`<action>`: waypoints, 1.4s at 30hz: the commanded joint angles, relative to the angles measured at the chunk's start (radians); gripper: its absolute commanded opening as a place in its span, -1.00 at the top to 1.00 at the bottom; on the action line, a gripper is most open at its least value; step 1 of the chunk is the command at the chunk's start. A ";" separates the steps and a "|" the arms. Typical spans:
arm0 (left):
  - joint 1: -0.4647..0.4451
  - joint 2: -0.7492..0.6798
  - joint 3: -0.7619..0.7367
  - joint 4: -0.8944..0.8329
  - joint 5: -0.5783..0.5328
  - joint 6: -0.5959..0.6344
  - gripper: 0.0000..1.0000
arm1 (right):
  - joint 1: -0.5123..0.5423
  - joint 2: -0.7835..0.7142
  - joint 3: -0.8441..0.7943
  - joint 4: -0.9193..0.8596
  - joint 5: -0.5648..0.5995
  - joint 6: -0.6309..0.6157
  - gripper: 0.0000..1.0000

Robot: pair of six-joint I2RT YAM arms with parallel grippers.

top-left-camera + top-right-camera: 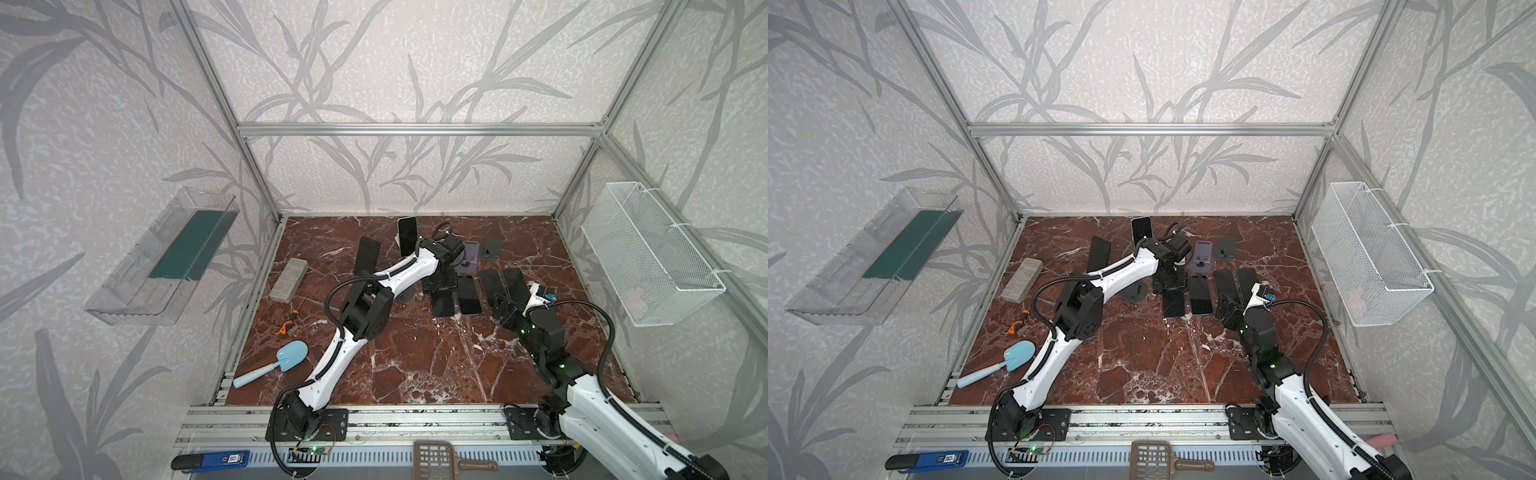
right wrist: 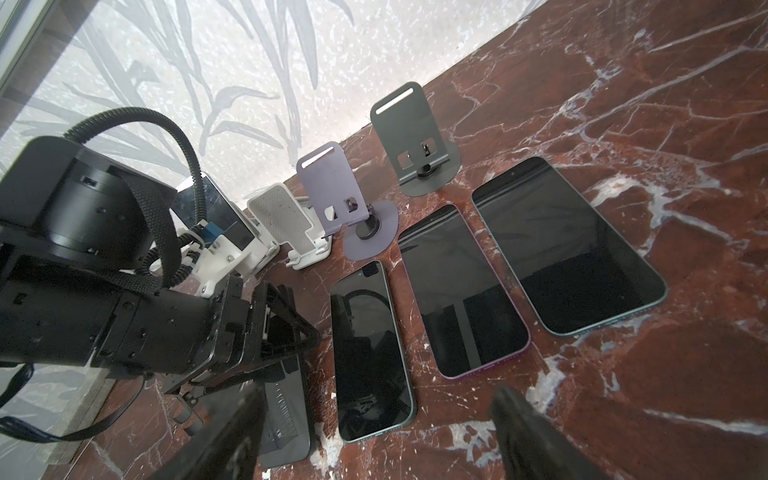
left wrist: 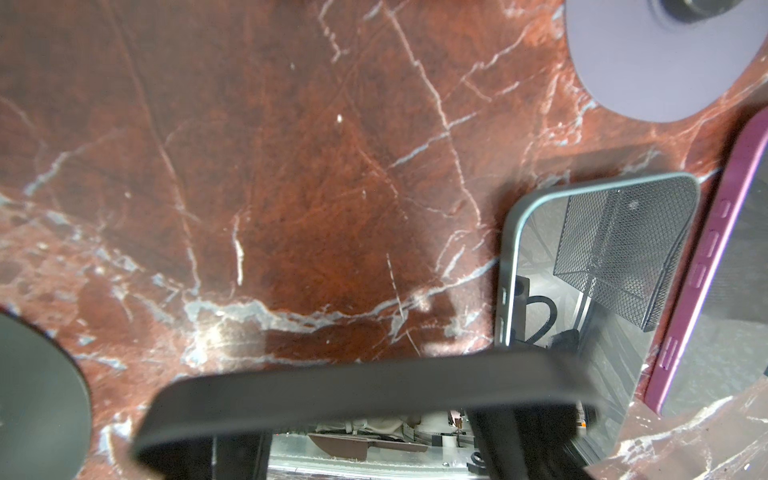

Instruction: Remove the phone from the phone stand

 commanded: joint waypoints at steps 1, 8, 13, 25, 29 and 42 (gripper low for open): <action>0.005 0.090 -0.065 -0.014 -0.027 0.018 0.12 | 0.005 -0.001 0.017 0.024 -0.005 -0.017 -0.70; 0.004 0.088 -0.070 -0.062 -0.062 0.013 0.11 | 0.004 0.003 0.017 0.025 -0.002 -0.016 -0.70; 0.004 0.088 -0.054 -0.091 -0.109 0.024 0.08 | 0.005 -0.006 0.015 0.021 -0.003 -0.008 -0.71; -0.006 0.110 -0.046 -0.102 -0.123 -0.002 0.05 | 0.005 -0.033 0.013 0.014 -0.011 0.003 -0.72; -0.007 0.113 -0.044 -0.114 -0.127 -0.008 0.04 | 0.005 -0.036 0.013 0.012 -0.010 0.003 -0.72; -0.018 0.135 -0.015 -0.218 -0.116 0.004 0.04 | 0.005 -0.046 0.011 0.012 -0.019 0.015 -0.73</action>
